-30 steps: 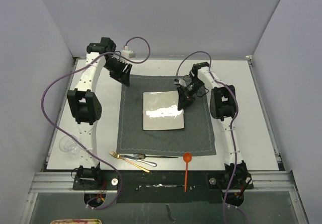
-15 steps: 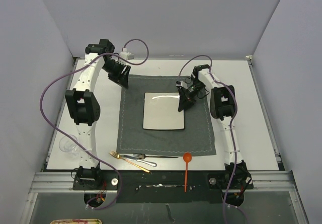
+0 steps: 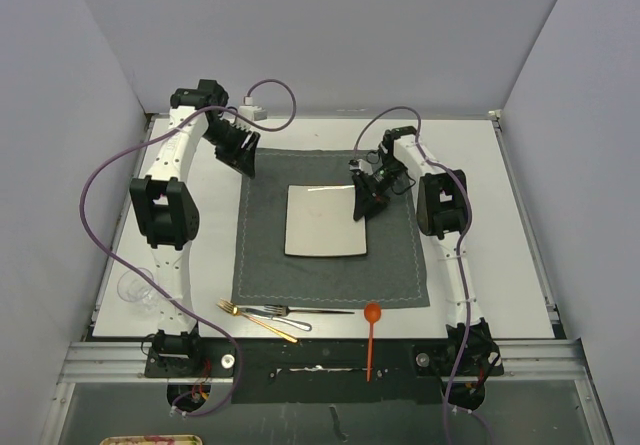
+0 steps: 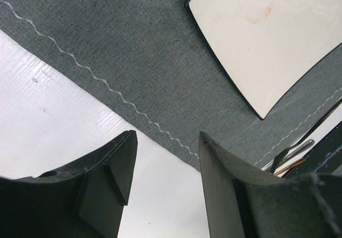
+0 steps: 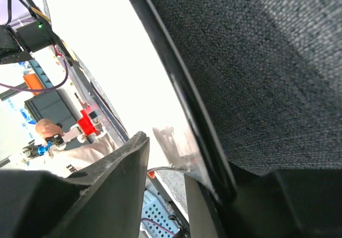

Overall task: Set the dinner table for one person
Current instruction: Place the plate on the napkin.

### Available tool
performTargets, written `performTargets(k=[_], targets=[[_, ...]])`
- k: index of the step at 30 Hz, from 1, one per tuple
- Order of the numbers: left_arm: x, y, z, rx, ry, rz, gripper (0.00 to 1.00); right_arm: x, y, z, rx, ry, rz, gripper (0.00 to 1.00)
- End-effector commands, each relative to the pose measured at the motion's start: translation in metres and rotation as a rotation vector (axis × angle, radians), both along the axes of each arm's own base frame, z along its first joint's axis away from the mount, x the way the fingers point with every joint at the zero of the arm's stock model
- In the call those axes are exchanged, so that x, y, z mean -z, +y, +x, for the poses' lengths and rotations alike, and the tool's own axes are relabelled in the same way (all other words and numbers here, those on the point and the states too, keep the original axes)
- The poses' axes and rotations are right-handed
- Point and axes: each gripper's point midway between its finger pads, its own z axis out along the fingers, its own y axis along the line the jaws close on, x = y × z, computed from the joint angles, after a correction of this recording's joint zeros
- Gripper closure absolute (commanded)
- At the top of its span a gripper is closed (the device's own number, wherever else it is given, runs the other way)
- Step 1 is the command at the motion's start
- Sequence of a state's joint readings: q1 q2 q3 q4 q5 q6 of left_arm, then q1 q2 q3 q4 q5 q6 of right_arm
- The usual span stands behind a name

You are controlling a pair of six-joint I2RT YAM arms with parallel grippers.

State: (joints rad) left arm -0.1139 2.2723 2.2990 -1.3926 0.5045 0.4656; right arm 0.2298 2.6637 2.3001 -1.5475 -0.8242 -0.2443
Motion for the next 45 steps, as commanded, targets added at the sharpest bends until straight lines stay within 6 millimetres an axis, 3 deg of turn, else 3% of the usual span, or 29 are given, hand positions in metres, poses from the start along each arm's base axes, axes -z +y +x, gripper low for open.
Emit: performTargets(k=[1, 11, 19, 31, 40, 45], targets=[[-0.023, 0.004, 0.001, 0.014, -0.074, -0.012, 0.52, 0.016, -0.016, 0.037, -0.049, -0.227, -0.086, 0.65], [-0.018, 0.007, -0.001, 0.016, -0.071, 0.008, 0.52, 0.016, -0.02, 0.041, -0.055, -0.247, -0.107, 0.64], [-0.019, 0.008, 0.001, 0.019, -0.084, 0.014, 0.52, 0.003, -0.03, 0.045, -0.059, -0.301, -0.178, 0.65], [-0.021, 0.009, 0.0, 0.026, -0.092, 0.021, 0.52, -0.012, -0.034, 0.035, -0.051, -0.298, -0.174, 0.66], [-0.021, 0.003, 0.006, 0.024, -0.091, -0.011, 0.52, -0.029, -0.039, 0.025, -0.047, -0.287, -0.148, 0.54], [-0.015, -0.004, 0.015, 0.023, -0.089, -0.041, 0.52, -0.031, -0.051, 0.016, -0.062, -0.271, -0.162, 0.55]])
